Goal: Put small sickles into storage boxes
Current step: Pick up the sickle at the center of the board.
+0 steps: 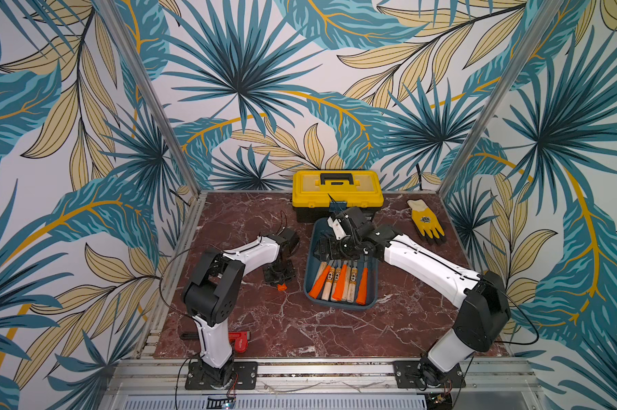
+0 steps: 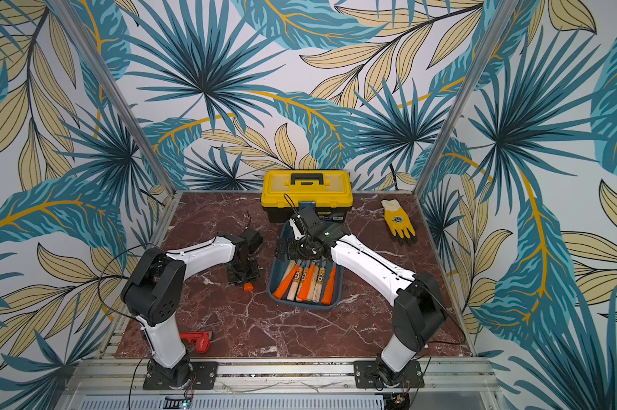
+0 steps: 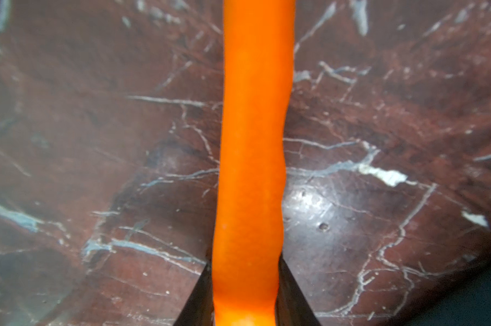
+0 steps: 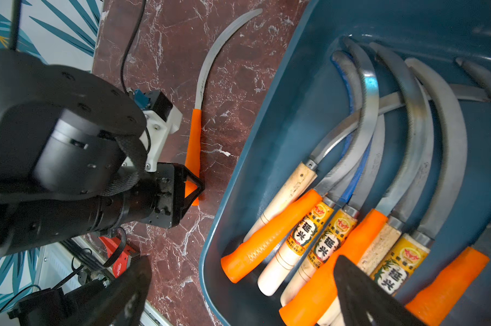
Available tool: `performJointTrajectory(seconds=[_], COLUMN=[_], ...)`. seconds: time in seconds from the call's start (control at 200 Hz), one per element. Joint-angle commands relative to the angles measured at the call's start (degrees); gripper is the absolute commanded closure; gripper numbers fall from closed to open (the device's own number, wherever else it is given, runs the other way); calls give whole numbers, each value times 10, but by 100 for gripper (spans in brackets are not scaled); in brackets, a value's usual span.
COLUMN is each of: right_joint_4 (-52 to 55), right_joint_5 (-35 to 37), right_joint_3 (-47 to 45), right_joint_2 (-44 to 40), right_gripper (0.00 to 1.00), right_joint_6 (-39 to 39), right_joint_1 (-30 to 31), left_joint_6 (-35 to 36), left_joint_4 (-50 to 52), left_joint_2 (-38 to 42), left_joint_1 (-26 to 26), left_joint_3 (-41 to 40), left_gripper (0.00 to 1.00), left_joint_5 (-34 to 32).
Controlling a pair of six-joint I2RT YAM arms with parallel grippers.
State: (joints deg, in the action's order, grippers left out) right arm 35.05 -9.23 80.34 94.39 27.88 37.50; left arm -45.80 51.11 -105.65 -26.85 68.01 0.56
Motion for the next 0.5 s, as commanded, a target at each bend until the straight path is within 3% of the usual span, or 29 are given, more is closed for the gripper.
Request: performJointTrajectory(seconds=[0.0,0.496], right_joint_4=[9,11], right_joint_5=[10,26], right_joint_3=[-9,-15], right_joint_2=[-19,-41], right_gripper=[1,0], right_joint_6=[7,23], right_joint_1=[3,3], left_joint_6=[6,4], left_joint_4=[1,2], left_joint_2=[32,152], left_joint_1=[-1,-17], left_joint_3=[-20,-80], left_gripper=[86,93], left_joint_5=[-21,-6])
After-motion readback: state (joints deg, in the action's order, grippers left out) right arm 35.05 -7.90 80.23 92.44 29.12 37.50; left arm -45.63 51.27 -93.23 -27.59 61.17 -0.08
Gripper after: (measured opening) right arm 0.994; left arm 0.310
